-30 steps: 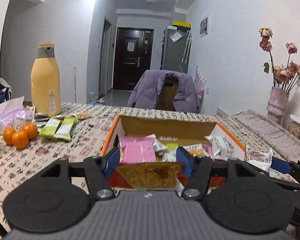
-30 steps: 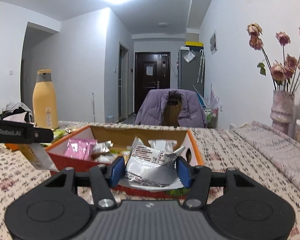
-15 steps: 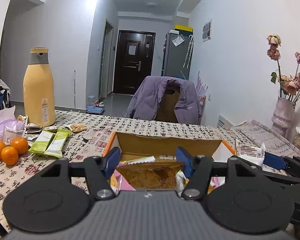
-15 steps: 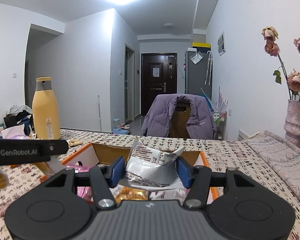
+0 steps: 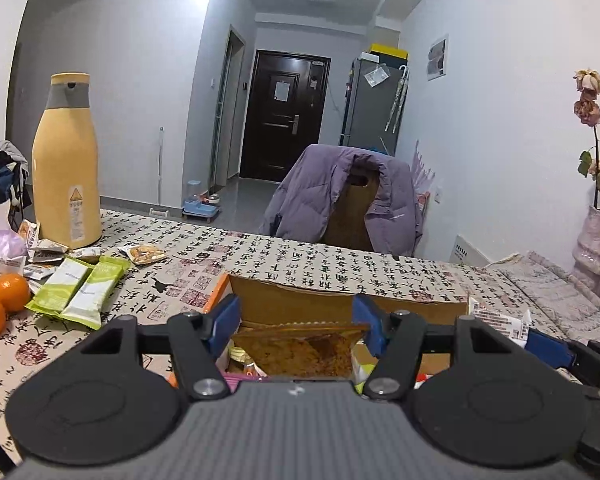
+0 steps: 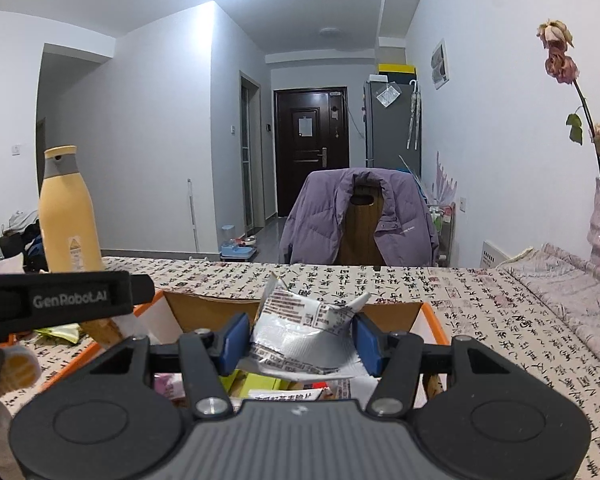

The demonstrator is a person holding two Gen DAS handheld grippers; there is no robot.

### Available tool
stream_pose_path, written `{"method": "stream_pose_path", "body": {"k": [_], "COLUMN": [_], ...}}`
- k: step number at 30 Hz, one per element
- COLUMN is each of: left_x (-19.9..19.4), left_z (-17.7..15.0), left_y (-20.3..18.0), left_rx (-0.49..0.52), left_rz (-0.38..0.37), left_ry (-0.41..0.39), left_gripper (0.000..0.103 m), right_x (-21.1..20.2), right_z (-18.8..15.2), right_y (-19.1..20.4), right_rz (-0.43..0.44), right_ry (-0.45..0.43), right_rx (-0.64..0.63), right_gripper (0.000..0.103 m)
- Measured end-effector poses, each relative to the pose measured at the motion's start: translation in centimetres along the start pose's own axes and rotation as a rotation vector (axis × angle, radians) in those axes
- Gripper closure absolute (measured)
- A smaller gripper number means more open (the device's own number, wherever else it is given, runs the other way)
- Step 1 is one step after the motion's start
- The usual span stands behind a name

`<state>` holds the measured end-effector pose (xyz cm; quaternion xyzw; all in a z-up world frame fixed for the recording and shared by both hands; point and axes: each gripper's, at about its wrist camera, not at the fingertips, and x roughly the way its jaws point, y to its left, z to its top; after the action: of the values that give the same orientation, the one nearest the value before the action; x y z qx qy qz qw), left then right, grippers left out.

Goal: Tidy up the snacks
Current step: 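Carry both held sachets over the box and lower them inside, then open both grippers to drop the sachets into the box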

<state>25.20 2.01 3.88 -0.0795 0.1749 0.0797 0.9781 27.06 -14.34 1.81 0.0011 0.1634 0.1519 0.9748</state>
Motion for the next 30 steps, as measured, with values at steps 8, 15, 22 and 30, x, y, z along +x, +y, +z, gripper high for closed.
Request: {"method": "stream_pose_path", "body": {"k": [8,15,22,30], "left_x": [1.4,1.2,1.3,1.2], "left_z": [-1.4,-1.7,-1.6,-1.3], "left_y": [0.5,0.5,1.6,2.4], "left_rx": [0.037,0.040,-0.015,-0.054], "left_rz": [-0.006,-0.008,-0.042,-0.040], "left_ry": [-0.001,-0.015,-0.014,-0.007], "left_gripper": [0.039,0.038,0.001,0.000], "right_x": [1.3,1.9,1.6,1.3], "right_z": [-1.7,-2.3,-2.4,-2.5], "right_y": [-0.9,-1.1,-1.3,-1.4], "right_rz": [0.007,0.005,-0.002,-0.006], "right_ry": [0.003,0.043,0.038,0.031], "right_rx": [0.011,0.013,0.023,0.034], "right_gripper": [0.047,0.033,0.008,0.000]}}
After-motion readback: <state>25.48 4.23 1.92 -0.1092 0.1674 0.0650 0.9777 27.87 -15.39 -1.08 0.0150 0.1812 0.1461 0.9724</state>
